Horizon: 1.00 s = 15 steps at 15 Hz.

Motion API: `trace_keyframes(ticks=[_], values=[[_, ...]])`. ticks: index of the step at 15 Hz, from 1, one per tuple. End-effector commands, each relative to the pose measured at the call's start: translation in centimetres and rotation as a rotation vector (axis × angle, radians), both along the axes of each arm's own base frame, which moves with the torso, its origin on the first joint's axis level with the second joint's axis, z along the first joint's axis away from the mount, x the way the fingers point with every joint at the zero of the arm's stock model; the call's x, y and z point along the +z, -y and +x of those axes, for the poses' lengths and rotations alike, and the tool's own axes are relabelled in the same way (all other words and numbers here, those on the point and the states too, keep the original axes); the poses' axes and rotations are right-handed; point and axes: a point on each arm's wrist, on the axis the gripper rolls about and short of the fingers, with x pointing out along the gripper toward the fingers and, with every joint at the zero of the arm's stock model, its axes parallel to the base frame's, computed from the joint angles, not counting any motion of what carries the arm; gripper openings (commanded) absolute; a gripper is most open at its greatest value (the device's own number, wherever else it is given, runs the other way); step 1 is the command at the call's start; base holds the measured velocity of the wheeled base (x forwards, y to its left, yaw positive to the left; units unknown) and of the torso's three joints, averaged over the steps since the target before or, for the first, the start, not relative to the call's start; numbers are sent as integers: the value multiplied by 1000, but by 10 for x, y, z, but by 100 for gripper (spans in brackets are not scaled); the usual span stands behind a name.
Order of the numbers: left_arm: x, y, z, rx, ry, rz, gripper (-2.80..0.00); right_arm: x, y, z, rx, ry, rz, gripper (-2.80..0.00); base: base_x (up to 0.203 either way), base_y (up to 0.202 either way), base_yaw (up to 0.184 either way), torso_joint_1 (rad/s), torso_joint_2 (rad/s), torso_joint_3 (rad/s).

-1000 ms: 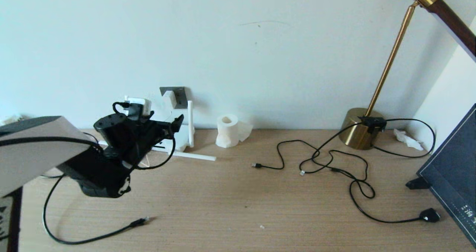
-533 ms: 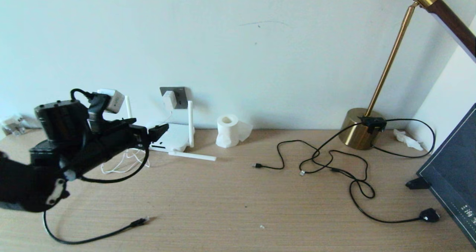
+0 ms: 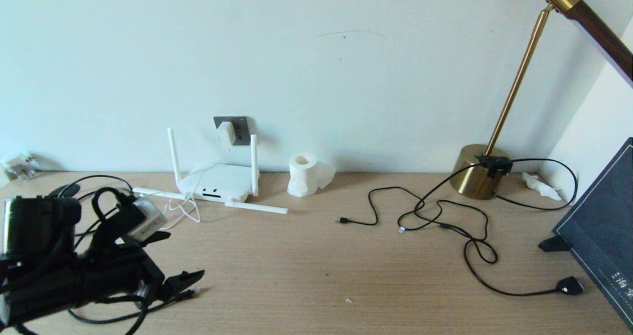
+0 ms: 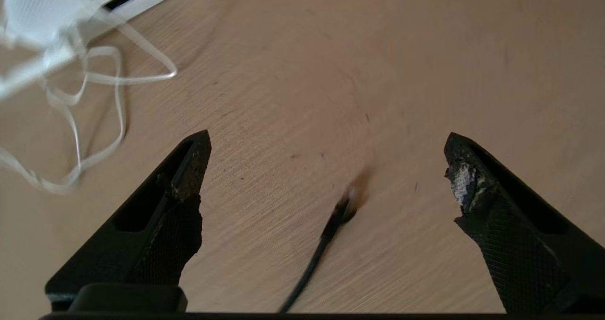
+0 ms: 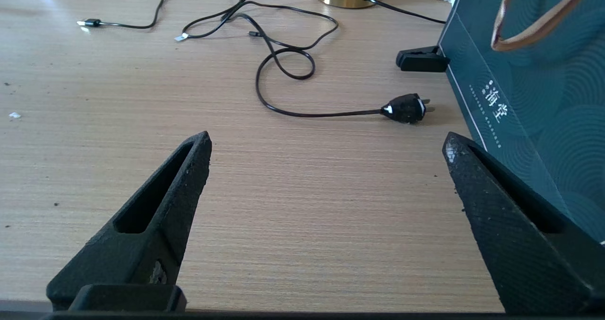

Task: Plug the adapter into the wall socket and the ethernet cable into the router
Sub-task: Pick up cable

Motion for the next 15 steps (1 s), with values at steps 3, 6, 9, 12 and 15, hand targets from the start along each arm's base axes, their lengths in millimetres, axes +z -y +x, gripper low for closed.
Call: trace_keyframes(ticks=[3,6,9,12,15], values=[[-19,-1,6,-214,-87,129,0,0,0,0,0,-1,0,0,0,0,0,0,0,0],[-9,-25,-2,-362,-222,276,0,0,0,0,0,0,0,0,0,0,0,0,0,0],[-1,-47,3,-426,-267,345,0,0,0,0,0,-1,0,0,0,0,0,0,0,0],[-11,-48,6,-457,-299,351,0,0,0,0,0,-2,0,0,0,0,0,0,0,0],[-29,-49,19,-472,-343,349,0,0,0,0,0,-1,0,0,0,0,0,0,0,0]])
